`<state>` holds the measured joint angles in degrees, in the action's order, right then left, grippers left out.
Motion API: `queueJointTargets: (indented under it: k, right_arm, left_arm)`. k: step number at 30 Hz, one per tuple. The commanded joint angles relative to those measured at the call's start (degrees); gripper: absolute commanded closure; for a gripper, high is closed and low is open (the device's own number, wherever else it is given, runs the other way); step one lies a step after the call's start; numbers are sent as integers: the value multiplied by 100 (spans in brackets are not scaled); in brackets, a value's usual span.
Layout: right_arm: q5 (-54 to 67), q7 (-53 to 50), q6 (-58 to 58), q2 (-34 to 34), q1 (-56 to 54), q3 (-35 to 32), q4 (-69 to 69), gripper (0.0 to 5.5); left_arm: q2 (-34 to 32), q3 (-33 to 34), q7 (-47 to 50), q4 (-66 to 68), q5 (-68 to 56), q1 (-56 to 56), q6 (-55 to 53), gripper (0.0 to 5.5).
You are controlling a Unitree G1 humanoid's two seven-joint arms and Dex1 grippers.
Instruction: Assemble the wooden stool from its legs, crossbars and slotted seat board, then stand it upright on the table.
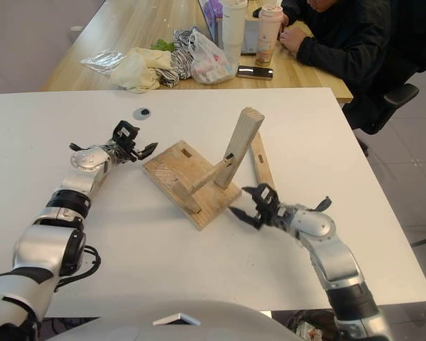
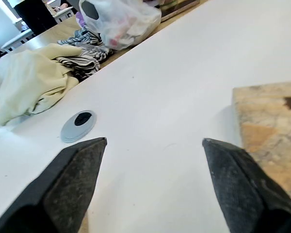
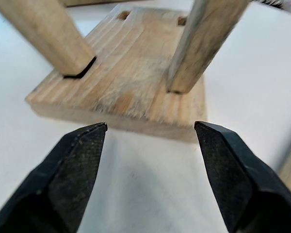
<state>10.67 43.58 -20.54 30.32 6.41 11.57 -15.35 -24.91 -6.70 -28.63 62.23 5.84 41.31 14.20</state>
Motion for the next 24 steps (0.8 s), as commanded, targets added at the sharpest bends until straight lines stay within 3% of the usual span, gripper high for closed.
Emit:
queueJointTargets:
  k: [1, 9, 17, 24]
  right_arm:
    - [-167, -7, -114, 71, -10, 218, 13, 215]
    - [-844, -913, 197, -886, -1195, 591, 1661, 215]
    - [-1097, -2477, 1477, -1775, -2459, -168, 3836, 215]
    - [-1230, -3024, 2215, -1839, -2529, -458, 4039, 215]
  left_arm:
    - [10, -223, 127, 479, 402, 205, 280, 187]
    - [-321, -1042, -1206, 820, 1179, -157, 101, 187]
    - [-627, -1071, -2744, -402, 711, -739, -111, 187]
    - [-813, -607, -2603, -1653, 248, -453, -737, 187]
